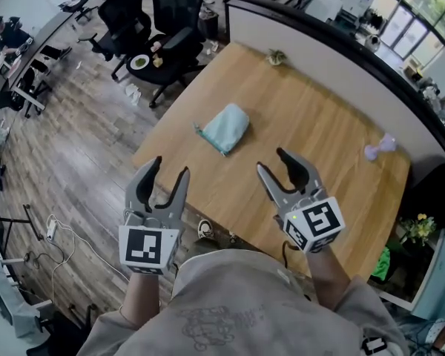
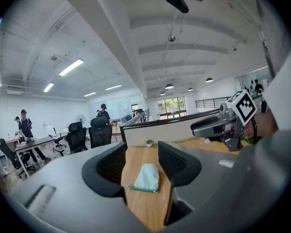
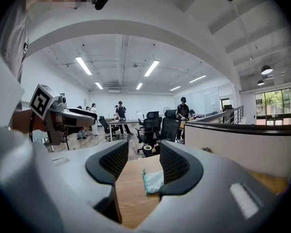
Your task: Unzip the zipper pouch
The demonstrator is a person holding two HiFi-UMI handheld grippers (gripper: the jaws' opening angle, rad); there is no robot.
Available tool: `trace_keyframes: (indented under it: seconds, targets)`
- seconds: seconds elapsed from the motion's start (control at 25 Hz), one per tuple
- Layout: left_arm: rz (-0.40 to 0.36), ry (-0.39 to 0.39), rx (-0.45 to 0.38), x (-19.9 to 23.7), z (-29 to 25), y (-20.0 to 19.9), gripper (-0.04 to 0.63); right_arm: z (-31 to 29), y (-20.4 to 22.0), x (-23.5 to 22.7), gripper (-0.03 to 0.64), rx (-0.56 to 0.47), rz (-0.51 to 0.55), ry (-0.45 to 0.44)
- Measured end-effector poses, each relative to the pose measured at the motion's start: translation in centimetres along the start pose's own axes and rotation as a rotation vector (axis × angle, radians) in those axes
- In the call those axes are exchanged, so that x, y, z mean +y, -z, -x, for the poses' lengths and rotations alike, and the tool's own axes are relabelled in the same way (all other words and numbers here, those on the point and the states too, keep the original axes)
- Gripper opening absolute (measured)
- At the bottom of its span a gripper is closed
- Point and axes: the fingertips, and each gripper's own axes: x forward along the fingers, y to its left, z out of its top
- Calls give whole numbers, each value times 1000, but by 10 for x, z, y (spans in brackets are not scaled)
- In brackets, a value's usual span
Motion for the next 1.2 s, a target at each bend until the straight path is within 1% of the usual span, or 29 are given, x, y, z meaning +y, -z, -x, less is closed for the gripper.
trace_keyframes:
  seconds: [0.08,0.12,0.2,0.36,0.44,0.56,0.64,0.76,0.96,1.08,1.2]
  targets:
    - [-2,24,21,3,-6,4,201,-7,1,1,212,10,9,9]
    - [-14,42,20,4,-10,6,222,-10,2,1,212,16,17,10]
    - [-30,78,21,4,-19,10,227,-16,5,3,212,36,45,6]
    - [-17,108,45,9,-35,20,227,-33,16,2,212,103,206,20]
    - [-22,117,58,12,-43,25,227,-47,24,0,212,141,248,8]
    - [-58,126,86,19,-58,37,227,-69,43,-5,212,207,288,-7]
    - [-71,131,107,24,-68,49,227,-84,60,-8,212,243,293,-26]
    - [-64,147,138,25,-85,70,227,-109,86,-11,212,288,281,-77]
    - [-36,183,188,24,-110,106,227,-153,133,-14,212,378,354,-151]
    - [-16,202,218,18,-120,128,227,-167,165,-12,212,432,347,-205]
    - [-9,219,248,14,-131,152,227,-177,201,-15,210,495,336,-240]
